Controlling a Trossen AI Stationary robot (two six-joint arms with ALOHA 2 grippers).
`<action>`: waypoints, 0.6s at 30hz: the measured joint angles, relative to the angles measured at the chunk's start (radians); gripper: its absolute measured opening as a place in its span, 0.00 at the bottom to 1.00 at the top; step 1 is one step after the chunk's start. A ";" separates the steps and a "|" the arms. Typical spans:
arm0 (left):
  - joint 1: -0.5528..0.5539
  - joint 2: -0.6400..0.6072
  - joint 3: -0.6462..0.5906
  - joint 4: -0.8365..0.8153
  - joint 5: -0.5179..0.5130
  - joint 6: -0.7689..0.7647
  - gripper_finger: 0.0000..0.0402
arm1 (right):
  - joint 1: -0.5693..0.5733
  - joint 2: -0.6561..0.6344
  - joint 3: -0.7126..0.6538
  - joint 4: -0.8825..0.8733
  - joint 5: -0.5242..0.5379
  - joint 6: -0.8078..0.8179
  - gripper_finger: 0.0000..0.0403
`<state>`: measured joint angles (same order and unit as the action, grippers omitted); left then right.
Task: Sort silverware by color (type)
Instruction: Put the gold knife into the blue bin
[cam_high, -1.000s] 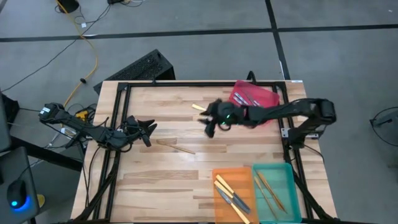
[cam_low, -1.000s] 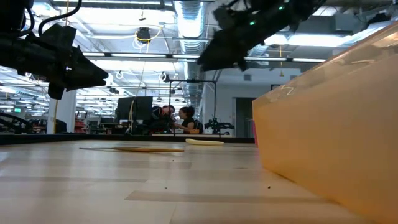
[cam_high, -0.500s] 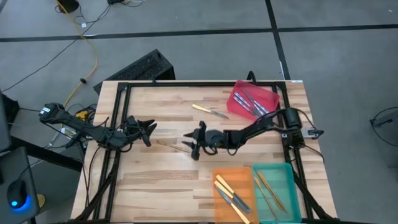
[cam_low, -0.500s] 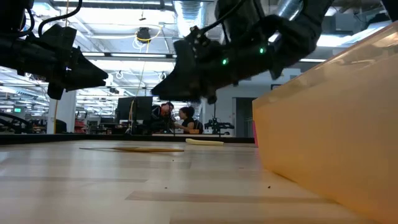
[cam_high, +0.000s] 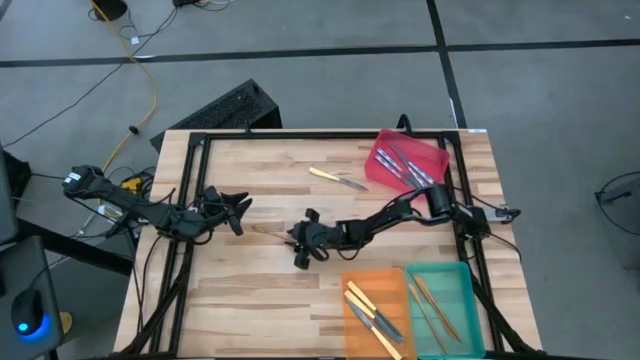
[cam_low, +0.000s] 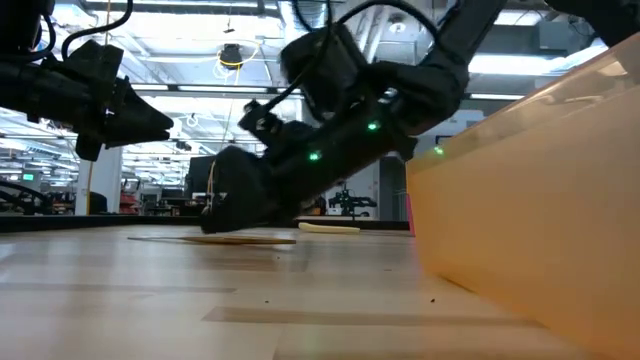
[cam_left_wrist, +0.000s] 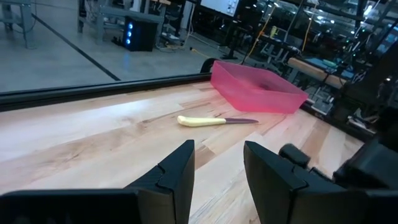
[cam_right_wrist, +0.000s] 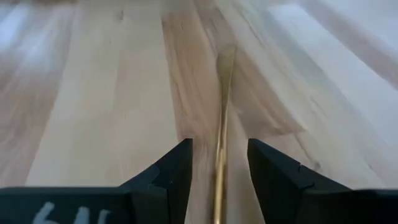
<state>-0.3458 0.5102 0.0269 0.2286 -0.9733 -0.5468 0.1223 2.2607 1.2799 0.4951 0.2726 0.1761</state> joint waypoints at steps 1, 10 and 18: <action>0.000 0.000 0.000 0.000 0.000 0.000 0.30 | 0.000 0.017 0.023 -0.018 0.000 0.000 0.44; 0.000 0.000 0.000 -0.003 0.010 0.000 0.30 | 0.000 0.029 0.078 -0.266 0.175 0.142 0.44; 0.000 0.000 0.000 -0.016 0.024 -0.033 0.30 | -0.016 0.020 0.075 -0.293 0.206 0.176 0.22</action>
<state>-0.3458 0.5102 0.0269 0.2125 -0.9495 -0.5798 0.1066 2.2807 1.3544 0.2019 0.4786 0.3520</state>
